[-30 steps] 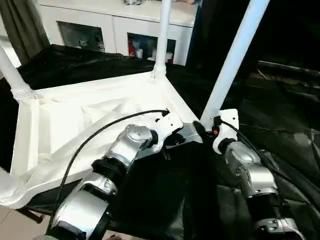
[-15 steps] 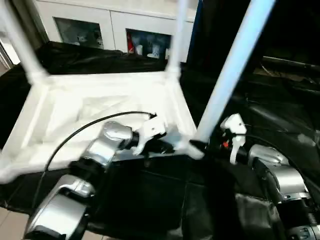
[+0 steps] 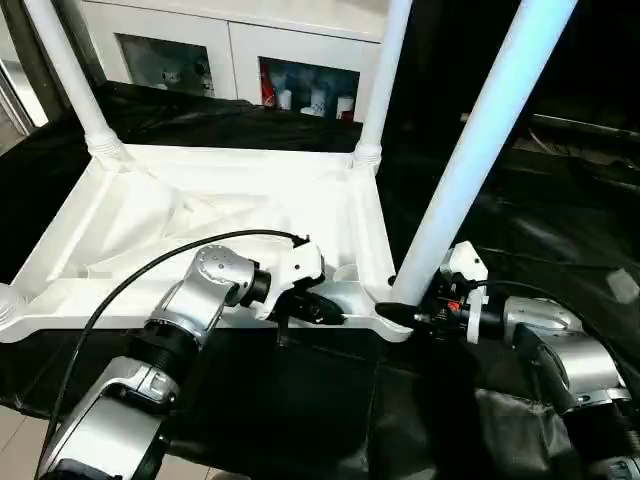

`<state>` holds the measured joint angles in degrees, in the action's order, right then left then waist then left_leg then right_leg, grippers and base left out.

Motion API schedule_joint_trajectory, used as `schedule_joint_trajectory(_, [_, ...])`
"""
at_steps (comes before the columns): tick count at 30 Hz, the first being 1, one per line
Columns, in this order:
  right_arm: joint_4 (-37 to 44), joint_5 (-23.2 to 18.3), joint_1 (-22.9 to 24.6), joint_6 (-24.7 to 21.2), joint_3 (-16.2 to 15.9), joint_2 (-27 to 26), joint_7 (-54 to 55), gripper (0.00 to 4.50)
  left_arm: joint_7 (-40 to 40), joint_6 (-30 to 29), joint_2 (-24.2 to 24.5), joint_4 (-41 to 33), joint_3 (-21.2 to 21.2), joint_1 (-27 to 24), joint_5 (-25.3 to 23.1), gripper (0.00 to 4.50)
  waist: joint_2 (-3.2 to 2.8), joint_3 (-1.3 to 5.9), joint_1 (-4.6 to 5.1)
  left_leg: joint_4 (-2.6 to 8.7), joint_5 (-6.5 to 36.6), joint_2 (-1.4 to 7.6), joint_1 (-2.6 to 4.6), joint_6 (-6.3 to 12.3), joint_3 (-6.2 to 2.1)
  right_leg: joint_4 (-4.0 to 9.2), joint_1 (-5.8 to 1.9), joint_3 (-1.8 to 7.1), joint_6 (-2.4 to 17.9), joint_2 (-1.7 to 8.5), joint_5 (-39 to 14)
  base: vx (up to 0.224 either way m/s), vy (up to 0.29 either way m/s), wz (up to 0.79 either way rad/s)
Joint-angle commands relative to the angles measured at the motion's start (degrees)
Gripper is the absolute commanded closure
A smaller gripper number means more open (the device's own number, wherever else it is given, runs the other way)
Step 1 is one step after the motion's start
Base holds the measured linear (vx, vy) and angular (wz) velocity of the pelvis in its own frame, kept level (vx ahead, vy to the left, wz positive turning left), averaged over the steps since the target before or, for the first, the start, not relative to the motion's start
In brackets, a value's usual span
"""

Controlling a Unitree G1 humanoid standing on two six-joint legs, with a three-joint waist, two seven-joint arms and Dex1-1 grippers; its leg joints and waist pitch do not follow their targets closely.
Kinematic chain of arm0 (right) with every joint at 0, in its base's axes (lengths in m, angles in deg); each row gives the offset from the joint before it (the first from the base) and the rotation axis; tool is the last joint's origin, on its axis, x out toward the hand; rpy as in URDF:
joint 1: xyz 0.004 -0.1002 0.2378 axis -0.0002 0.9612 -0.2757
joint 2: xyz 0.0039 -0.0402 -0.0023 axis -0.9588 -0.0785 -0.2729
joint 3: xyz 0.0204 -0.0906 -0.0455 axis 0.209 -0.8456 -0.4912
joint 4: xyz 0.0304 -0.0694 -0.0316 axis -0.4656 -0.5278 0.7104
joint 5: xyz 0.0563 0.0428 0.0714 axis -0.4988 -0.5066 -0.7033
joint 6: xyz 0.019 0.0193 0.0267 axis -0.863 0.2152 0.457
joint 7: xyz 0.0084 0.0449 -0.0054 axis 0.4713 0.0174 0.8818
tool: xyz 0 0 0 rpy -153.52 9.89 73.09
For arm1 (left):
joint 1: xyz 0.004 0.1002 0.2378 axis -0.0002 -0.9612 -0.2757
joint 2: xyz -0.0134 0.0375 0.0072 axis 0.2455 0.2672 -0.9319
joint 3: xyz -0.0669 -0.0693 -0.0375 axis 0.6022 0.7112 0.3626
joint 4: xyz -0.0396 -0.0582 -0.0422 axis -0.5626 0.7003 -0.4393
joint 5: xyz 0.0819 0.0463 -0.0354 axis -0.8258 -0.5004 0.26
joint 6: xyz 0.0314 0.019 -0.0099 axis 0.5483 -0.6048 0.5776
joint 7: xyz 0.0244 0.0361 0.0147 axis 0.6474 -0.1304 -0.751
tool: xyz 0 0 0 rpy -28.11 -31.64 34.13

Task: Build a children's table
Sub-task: Rotate leg to tighten

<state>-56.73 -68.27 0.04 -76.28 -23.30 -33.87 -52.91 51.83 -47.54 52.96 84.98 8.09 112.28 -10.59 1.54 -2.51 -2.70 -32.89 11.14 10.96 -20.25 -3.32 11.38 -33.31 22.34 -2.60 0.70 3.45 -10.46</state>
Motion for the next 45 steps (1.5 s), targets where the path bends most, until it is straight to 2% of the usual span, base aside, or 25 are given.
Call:
schedule_joint_trajectory(1, [1.36,-1.72,0.29,-1.76,-0.49,-0.16,-1.37,2.08,0.98,-0.39,-0.33,-0.52,-1.40,-1.04,0.18,4.50,0.28,3.32,-0.21,3.19,7.09,2.84,0.53,4.50,-1.00,2.70,-2.72,2.45,15.56,4.70,-5.16,0.000,0.000,0.00])
schedule_joint_trajectory(4, [2.04,-1.62,0.78,-2.78,-0.23,-1.05,0.70,2.09,-1.02,-0.07,-0.93,-0.06,-0.95,-0.89,-0.22,4.50,0.22,3.23,-0.40,3.18,6.99,2.86,0.50,4.49,-1.00,2.72,-2.64,2.47,15.42,4.75,-5.56,0.000,0.000,0.00])
schedule_joint_trajectory(6, [0.28,2.31,0.94,-2.84,0.93,-4.86,11.89,2.09,-10.15,-0.52,-3.49,3.55,0.67,0.93,-2.14,4.50,0.38,3.08,-0.24,3.23,7.84,2.76,0.52,3.82,-0.99,2.95,-2.38,2.52,14.75,4.74,-7.81,0.000,0.000,0.00])
schedule_joint_trajectory(7, [-2.90,5.35,0.21,-2.51,2.52,-8.34,21.87,2.09,-17.84,-0.82,-5.67,6.82,1.79,2.63,-3.55,4.50,0.40,2.81,-0.14,3.37,9.81,2.60,0.67,2.60,-1.07,3.50,-2.22,2.44,13.85,4.76,-12.12,0.000,0.000,0.00])
schedule_joint_trajectory(8, [-3.92,6.09,-0.04,-2.42,3.12,-9.50,24.97,2.09,-20.22,-1.03,-6.38,7.85,2.12,3.18,-3.94,4.50,0.28,2.60,0.01,3.46,10.86,2.55,0.74,1.61,-1.06,3.78,-1.84,2.49,13.09,4.70,-14.93,-0.050,0.000,0.00])
schedule_joint_trajectory(9, [-4.87,6.65,-0.17,-2.50,3.98,-10.83,28.44,2.11,-21.95,-1.17,-7.12,8.63,2.25,3.61,-4.24,4.50,0.30,2.57,0.16,3.51,13.91,2.41,1.18,0.03,-1.25,4.32,-1.61,2.41,11.70,4.85,-20.77,-0.050,0.000,0.00])
schedule_joint_trajectory(10, [-4.87,6.65,-0.17,-2.50,3.98,-10.83,28.44,2.11,-21.95,-1.17,-7.12,8.63,2.25,3.61,-4.24,4.50,0.49,2.55,0.40,3.64,15.09,2.39,1.01,-0.60,-1.56,4.57,-1.76,2.38,9.98,4.91,-24.31,0.000,0.000,0.00])
schedule_joint_trajectory(11, [-6.80,6.67,-0.66,-2.25,5.37,-12.77,32.62,2.12,-24.58,-1.78,-8.39,9.45,2.45,4.17,-4.57,4.50,0.39,2.57,0.36,3.72,15.26,2.47,0.98,-0.68,-1.65,4.59,-1.74,2.44,9.39,4.92,-24.47,0.000,0.000,0.00])
schedule_joint_trajectory(12, [-9.54,6.90,-1.59,-1.91,7.45,-15.42,39.17,2.16,-27.89,-2.51,-10.22,10.28,2.58,4.82,-5.01,4.50,0.23,2.47,0.63,3.74,16.34,2.51,1.07,-0.70,-1.56,4.79,-1.31,2.59,9.27,4.90,-24.47,0.000,0.000,0.00])
schedule_joint_trajectory(14, [-12.11,6.26,-2.88,-1.93,9.41,-17.71,44.09,2.23,-30.30,-3.27,-12.05,10.71,2.46,5.24,-5.35,4.50,0.27,2.46,1.15,3.87,17.90,2.45,1.02,-1.19,-1.77,4.90,-1.24,2.46,9.01,4.80,-25.53,0.000,0.000,0.00])
schedule_joint_trajectory(16, [-13.35,6.15,-3.73,-1.49,9.83,-19.81,47.13,2.30,-31.50,-3.81,-13.83,10.65,1.72,5.35,-5.83,4.50,-0.02,2.51,1.17,3.87,19.10,2.38,1.25,-1.05,-1.85,5.23,-1.07,2.46,8.45,4.80,-25.97,0.000,0.000,0.00])
schedule_joint_trajectory(18, [-13.46,8.15,-4.06,-0.66,8.82,-21.62,48.77,2.30,-32.29,-3.24,-15.65,11.52,1.06,5.65,-6.41,4.50,-0.16,2.48,1.21,4.00,19.23,2.34,1.05,-0.92,-1.88,5.29,-1.11,2.46,8.08,4.70,-25.41,0.000,0.000,0.00])
schedule_joint_trajectory(19, [-13.53,8.75,-4.17,-0.26,8.46,-22.19,49.11,2.30,-32.54,-2.84,-16.20,12.12,0.89,5.84,-6.58,4.50,-0.04,2.46,1.24,4.01,19.83,2.33,1.24,-1.04,-1.84,5.45,-0.91,2.47,7.83,4.62,-25.39,0.000,0.000,0.00])
schedule_joint_trajectory(20, [-13.50,9.00,-4.26,0.26,8.07,-22.46,48.77,2.30,-32.64,-2.40,-16.50,12.52,0.63,5.99,-6.81,4.50,-0.03,2.49,1.24,4.07,19.99,2.37,1.28,-1.09,-1.90,5.38,-0.97,2.44,7.83,4.62,-25.18,0.000,0.000,0.00])
schedule_joint_trajectory(21, [-13.83,9.53,-4.58,1.39,7.43,-22.50,48.59,1.83,-32.61,-1.94,-16.60,13.03,0.28,6.16,-6.97,4.50,-0.04,2.54,1.23,4.13,20.05,2.39,1.16,-1.07,-1.95,5.33,-1.10,2.43,7.88,4.65,-24.52,0.000,0.000,0.00])
schedule_joint_trajectory(22, [-13.93,9.66,-4.67,1.72,7.28,-22.46,48.55,1.69,-32.56,-1.87,-16.57,13.09,0.21,6.17,-6.97,4.50,-0.06,2.58,1.28,4.18,20.14,2.39,1.14,-1.00,-1.96,5.28,-1.16,2.44,7.97,4.68,-23.94,0.000,0.000,0.00])
schedule_joint_trajectory(25, [-14.49,9.28,-5.18,2.03,7.53,-22.52,48.23,1.64,-32.09,-1.76,-16.12,13.15,0.15,6.17,-7.01,4.50,0.01,2.57,1.24,4.25,19.75,2.47,1.04,-0.63,-1.90,5.13,-1.23,2.50,8.73,4.72,-22.00,0.000,0.000,0.00])
schedule_joint_trajectory(27, [-15.38,9.32,-6.10,3.25,7.24,-21.99,47.04,1.31,-30.60,-1.63,-15.21,13.04,0.06,6.03,-7.19,4.50,0.02,2.55,1.29,4.24,19.81,2.40,0.94,-0.38,-1.85,5.16,-1.27,2.53,8.90,4.78,-22.18,0.000,0.000,0.00])
schedule_joint_trajectory(32, [-11.77,7.79,-5.68,3.47,5.33,-19.12,36.69,1.31,-25.08,-1.70,-12.74,12.27,-0.17,5.59,-6.71,4.50,0.34,2.67,1.11,4.13,17.19,2.42,0.52,0.90,-1.73,4.90,-1.78,2.64,9.24,4.96,-20.72,0.000,0.000,0.00])
schedule_joint_trajectory(36, [-5.13,4.37,-3.34,2.61,2.25,-11.72,21.06,1.31,-16.58,-0.56,-8.30,9.97,-1.70,4.32,-6.11,4.50,0.37,3.05,0.81,3.73,11.66,2.54,0.15,3.24,-1.42,4.00,-2.49,2.61,11.50,4.84,-12.03,0.000,0.000,0.00])
schedule_joint_trajectory(38, [-4.22,3.98,-2.90,2.65,1.80,-10.58,18.96,1.31,-15.73,-0.25,-7.77,9.73,-1.82,4.18,-6.08,4.50,0.39,3.28,0.71,3.46,9.02,2.56,0.11,4.45,-1.27,3.40,-2.70,2.59,13.18,4.82,-7.26,0.000,0.000,0.00])
schedule_joint_trajectory(39, [-0.59,2.23,-1.07,1.65,0.70,-6.09,11.60,1.31,-12.72,1.31,-5.97,9.27,-1.98,3.76,-5.76,4.50,0.37,3.47,0.43,3.28,7.31,2.58,0.24,4.95,-1.26,3.05,-2.94,2.56,13.95,4.75,-4.24,0.000,0.000,0.00])
schedule_joint_trajectory(40, [0.36,1.75,-0.56,1.45,0.50,-4.86,9.62,1.31,-11.72,2.05,-5.43,9.12,-2.06,3.60,-5.65,4.50,0.43,3.39,0.34,3.21,6.57,2.66,0.21,6.05,-1.18,2.82,-2.93,2.57,14.78,4.70,-1.92,0.000,0.000,0.00])
schedule_joint_trajectory(42, [1.31,0.76,-0.12,0.54,0.78,-3.06,6.44,1.31,-7.75,2.01,-3.98,7.77,-2.33,2.84,-4.75,4.50,0.31,3.30,0.22,3.27,7.02,2.76,0.29,6.61,-1.14,2.84,-2.90,2.50,15.53,4.85,-2.10,0.000,0.000,0.00])
schedule_joint_trajectory(45, [1.71,-0.26,-0.10,-0.31,1.18,-1.54,3.67,1.31,-2.14,2.27,-2.21,5.07,-2.72,1.58,-2.85,4.50,0.28,3.08,0.43,3.48,9.63,2.89,0.44,5.37,-1.21,3.21,-2.66,2.45,15.40,4.96,-7.37,0.000,0.000,0.00])
